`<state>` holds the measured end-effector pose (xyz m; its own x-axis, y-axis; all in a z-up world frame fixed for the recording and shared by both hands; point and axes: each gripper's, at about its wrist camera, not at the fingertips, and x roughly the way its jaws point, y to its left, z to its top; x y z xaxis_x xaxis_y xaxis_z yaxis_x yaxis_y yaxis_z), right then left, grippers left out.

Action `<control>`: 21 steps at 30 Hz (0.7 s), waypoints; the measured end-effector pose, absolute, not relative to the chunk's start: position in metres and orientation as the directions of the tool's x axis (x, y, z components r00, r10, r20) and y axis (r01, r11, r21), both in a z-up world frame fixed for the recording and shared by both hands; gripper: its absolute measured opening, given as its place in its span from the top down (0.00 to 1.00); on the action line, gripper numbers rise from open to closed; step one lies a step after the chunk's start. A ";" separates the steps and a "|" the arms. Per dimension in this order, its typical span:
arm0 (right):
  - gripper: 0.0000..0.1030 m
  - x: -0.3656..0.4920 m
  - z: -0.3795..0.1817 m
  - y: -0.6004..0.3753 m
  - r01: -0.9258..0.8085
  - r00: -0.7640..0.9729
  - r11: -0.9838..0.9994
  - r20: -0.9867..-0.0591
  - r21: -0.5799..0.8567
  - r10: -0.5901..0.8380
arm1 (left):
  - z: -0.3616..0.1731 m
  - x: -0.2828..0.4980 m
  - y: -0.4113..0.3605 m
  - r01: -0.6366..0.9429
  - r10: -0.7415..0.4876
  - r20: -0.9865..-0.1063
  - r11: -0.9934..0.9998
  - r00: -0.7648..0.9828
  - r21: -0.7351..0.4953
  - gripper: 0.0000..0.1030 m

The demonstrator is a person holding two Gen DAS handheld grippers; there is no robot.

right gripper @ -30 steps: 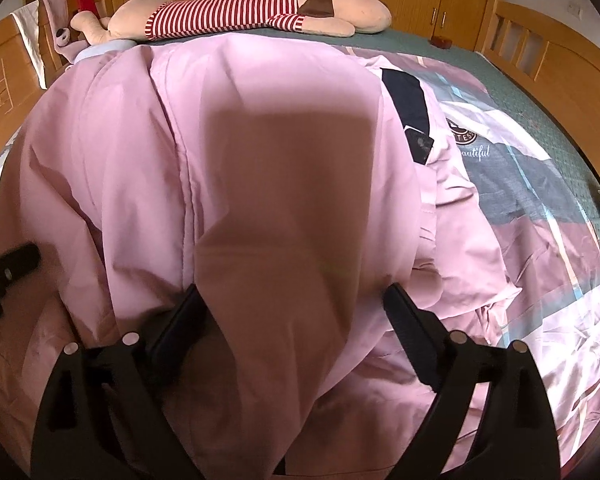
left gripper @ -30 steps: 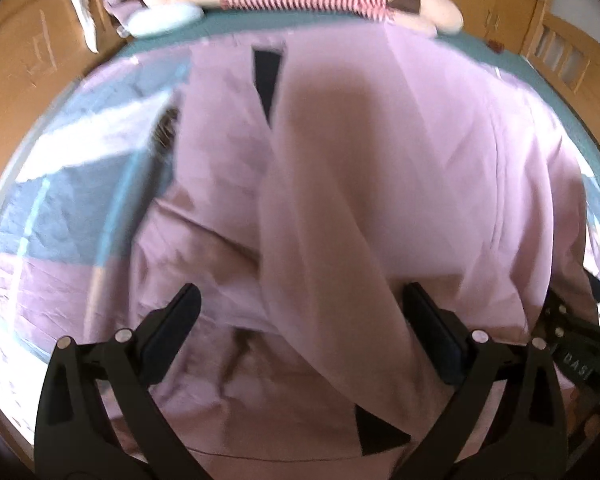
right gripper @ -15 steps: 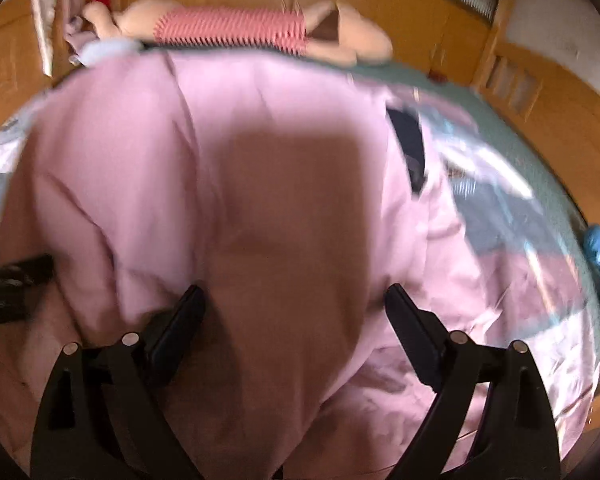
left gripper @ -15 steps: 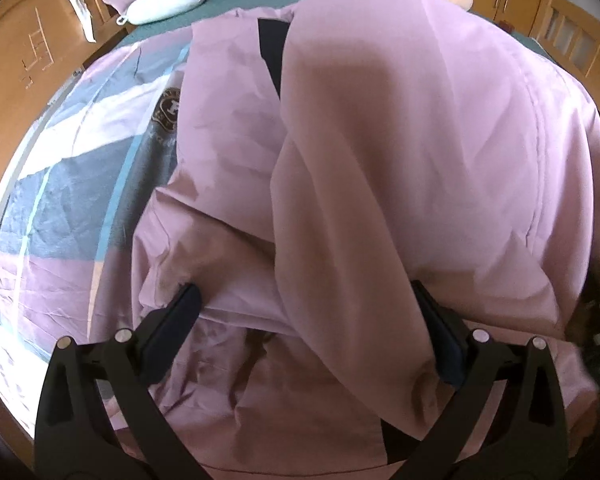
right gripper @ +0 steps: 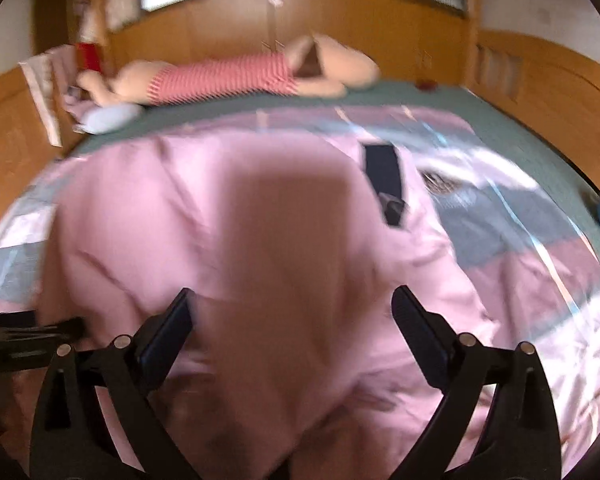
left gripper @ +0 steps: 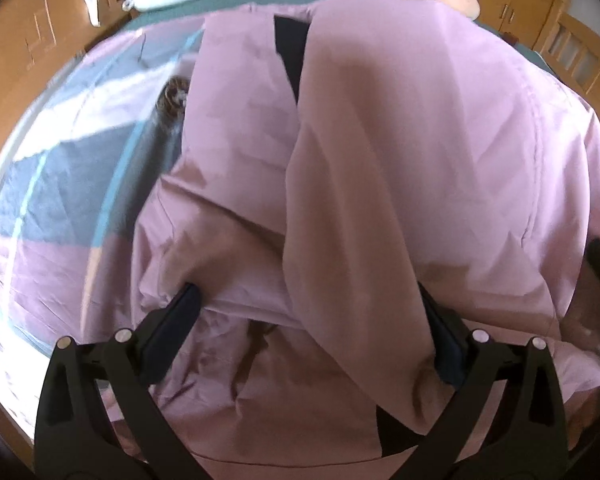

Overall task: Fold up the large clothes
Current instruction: 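Lower the folded half and open the right gripper, withdrawing it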

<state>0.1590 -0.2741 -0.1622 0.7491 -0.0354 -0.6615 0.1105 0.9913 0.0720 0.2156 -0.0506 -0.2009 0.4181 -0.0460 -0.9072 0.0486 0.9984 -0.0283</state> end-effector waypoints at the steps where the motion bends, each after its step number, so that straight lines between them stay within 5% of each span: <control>1: 0.05 0.158 -0.161 -0.267 0.072 0.759 0.995 -0.651 0.071 -0.009 | -0.201 0.216 -0.049 0.046 -0.052 -0.909 0.998 0.413 -0.037 0.02; 6: 0.05 0.181 -0.203 -0.242 0.033 0.597 0.993 -0.794 -0.115 -0.112 | -0.203 0.219 -0.046 0.044 -0.050 -0.907 0.998 0.418 -0.035 0.02; 9: 0.04 0.186 -0.203 -0.257 0.093 0.571 0.994 -0.815 -0.054 -0.098 | -0.194 0.215 -0.042 0.014 -0.066 -0.895 0.998 0.440 -0.066 0.02; 13: 0.04 0.179 -0.186 -0.268 0.070 0.611 0.995 -0.792 0.069 0.012 | -0.174 0.210 -0.031 0.003 -0.097 -0.852 0.994 0.514 -0.112 0.02; 16: 0.04 0.172 -0.144 -0.275 0.005 0.738 0.978 -0.661 0.209 0.137 | -0.171 0.215 -0.026 -0.007 -0.082 -0.855 0.995 0.512 -0.100 0.02; 21: 0.04 0.219 -0.123 -0.271 0.045 0.766 0.991 -0.642 0.122 0.044 | -0.174 0.225 -0.014 0.005 -0.118 -0.869 0.991 0.480 -0.132 0.02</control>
